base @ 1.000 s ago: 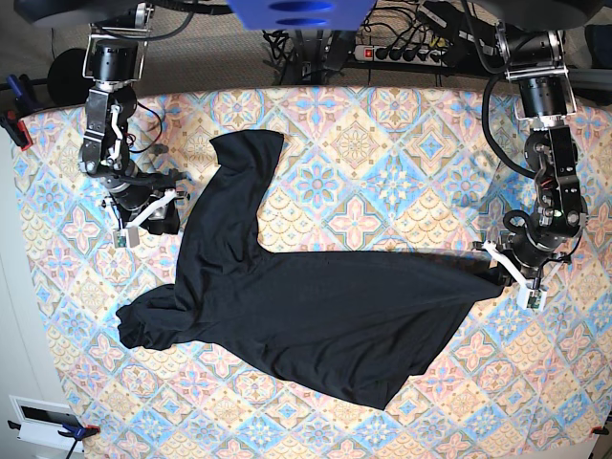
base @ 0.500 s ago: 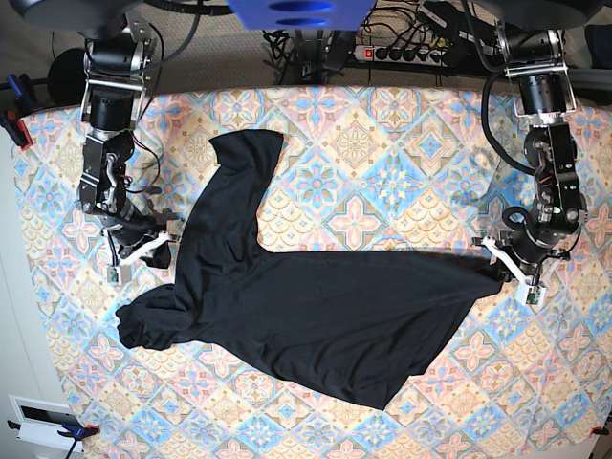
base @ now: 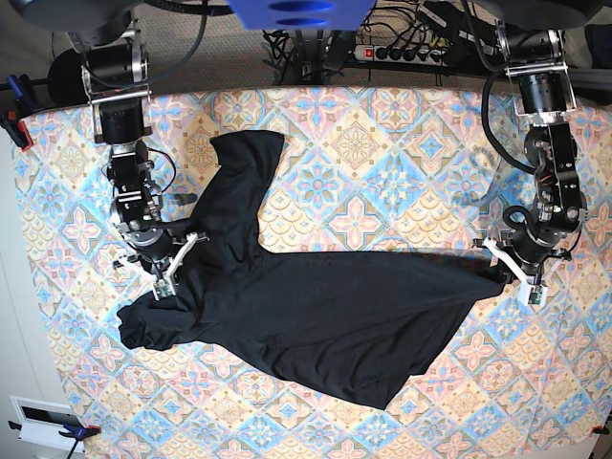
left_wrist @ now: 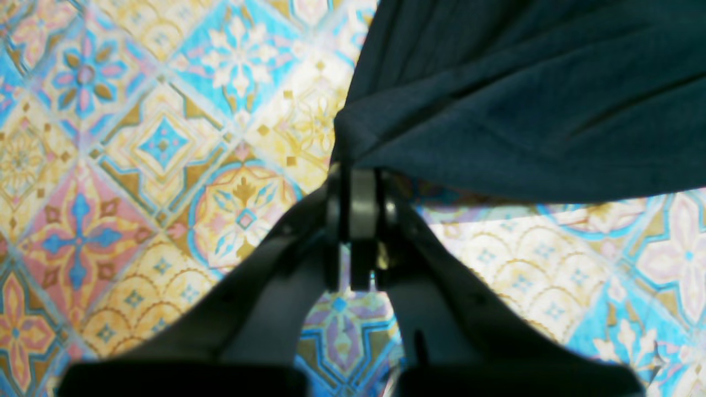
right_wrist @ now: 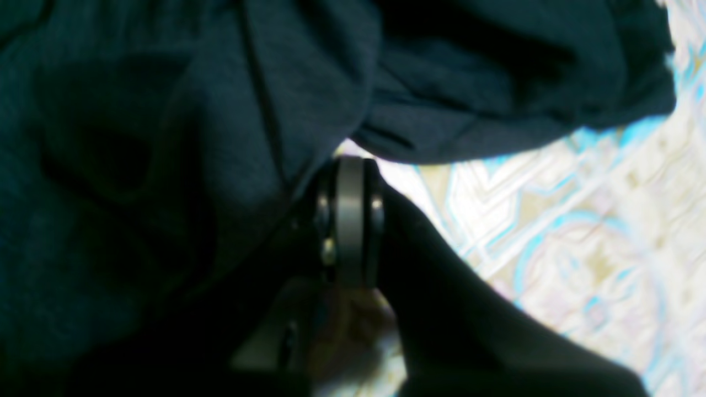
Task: Layout the t-shirt on the table in an organized manner, then fold the t-shirt properly
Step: 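Release the shirt with the right gripper and regrasp fabric nearby, then lift the grasped shirt fabric with the right gripper and pull it outward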
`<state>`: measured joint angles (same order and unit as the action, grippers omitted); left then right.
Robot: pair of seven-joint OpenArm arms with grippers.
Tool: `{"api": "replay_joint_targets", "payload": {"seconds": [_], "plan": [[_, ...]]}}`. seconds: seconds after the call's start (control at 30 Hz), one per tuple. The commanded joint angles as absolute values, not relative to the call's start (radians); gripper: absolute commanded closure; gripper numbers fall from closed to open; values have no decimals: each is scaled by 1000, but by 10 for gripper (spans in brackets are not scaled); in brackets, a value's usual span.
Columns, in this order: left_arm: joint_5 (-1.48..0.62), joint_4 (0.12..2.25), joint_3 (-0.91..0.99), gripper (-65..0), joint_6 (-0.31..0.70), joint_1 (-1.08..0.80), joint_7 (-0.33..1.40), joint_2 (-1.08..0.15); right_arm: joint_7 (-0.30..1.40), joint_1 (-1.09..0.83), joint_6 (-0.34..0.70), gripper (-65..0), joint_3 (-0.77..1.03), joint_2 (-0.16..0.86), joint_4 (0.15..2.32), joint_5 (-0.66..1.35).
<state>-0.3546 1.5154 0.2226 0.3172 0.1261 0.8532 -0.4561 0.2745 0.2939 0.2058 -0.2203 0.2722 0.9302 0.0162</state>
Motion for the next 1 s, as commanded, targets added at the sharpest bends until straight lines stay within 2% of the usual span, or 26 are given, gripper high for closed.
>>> {"api": "replay_joint_targets", "payload": {"seconds": [0.0,0.2,0.33,0.43,0.53,0.63,0.73,0.97], "plan": [[-361,1532,229,0,317,139,835,-473,484,240,366,-2,-291,223,892,27],[-361,1531,231,0,317,122,808,-473,549,177,372,-3,-374,225,892,27],[-361,1531,232,0,317,119,808,-473,555,150,521,-1,-401,266,892,27],[-361,1531,232,0,317,119,808,-473,587,148,573,-1,-427,292,908,27],[-361,1531,232,0,317,119,808,-473,618,148,582,-1,-463,321,1036,27],[-361,1531,231,0,317,120,808,-473,665,101,627,-1,-461,372,1184,30],[-361,1531,229,0,317,124,808,-473,710,51,668,-1,-460,381,1339,35],[-361,1531,234,0,317,125,808,-473,762,-22,676,-1,-461,386,1531,268]]}}
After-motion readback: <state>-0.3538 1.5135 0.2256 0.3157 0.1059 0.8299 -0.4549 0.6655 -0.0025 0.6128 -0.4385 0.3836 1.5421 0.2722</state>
